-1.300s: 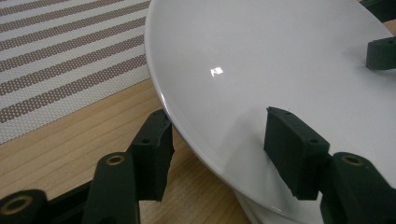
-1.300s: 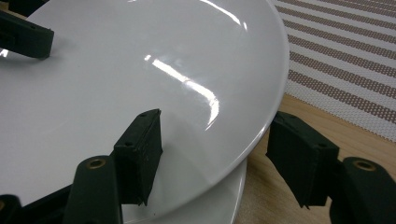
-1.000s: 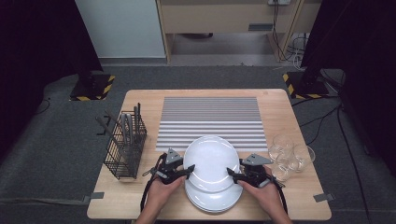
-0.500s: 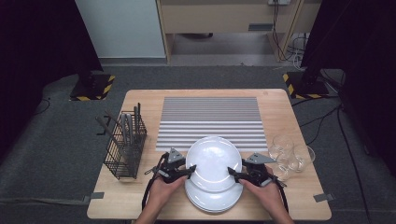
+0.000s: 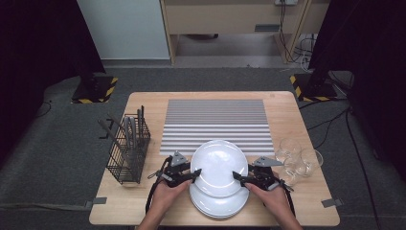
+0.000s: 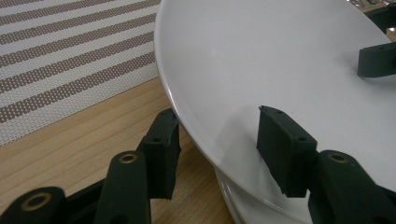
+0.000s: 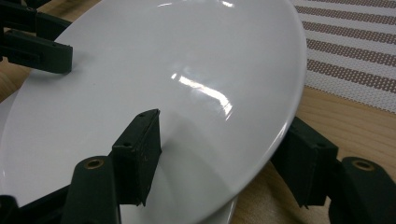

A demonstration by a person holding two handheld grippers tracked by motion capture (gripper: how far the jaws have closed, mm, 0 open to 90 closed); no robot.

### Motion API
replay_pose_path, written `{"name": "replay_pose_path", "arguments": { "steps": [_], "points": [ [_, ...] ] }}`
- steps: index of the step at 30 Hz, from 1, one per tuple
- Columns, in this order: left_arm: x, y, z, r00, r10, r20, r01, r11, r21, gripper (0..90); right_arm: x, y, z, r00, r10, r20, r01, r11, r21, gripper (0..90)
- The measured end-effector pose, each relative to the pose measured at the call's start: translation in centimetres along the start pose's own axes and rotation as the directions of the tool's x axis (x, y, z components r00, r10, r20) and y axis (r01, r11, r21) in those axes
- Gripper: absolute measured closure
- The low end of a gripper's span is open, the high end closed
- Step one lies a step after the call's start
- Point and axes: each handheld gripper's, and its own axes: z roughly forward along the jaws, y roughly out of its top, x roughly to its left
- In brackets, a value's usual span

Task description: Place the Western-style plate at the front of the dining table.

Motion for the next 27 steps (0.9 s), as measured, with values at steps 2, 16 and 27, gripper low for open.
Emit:
{"name": "replay_pose_path", "arguments": {
  "steps": [2, 16, 27],
  "points": [
    [-0.1, 0.0, 0.0, 1.0000, 0.000, 0.000, 0.000, 1.0000, 0.003, 49.0, 0.0, 0.0, -0.1, 1.0000, -0.001, 0.000, 0.001, 1.000, 0.004, 36.0],
    [-0.2, 0.3, -0.9, 0.9998, 0.005, -0.019, -0.005, 0.9997, -0.025, 57.8, 0.6, 0.5, -1.2, 0.9952, -0.085, 0.049, 0.087, 0.996, -0.035, 45.8],
    [-0.3, 0.6, -1.8, 0.9995, -0.005, -0.031, 0.003, 0.9973, -0.073, 64.7, 0.6, 0.7, -1.9, 0.9963, -0.077, 0.037, 0.080, 0.994, -0.073, 55.0]
  ]
}}
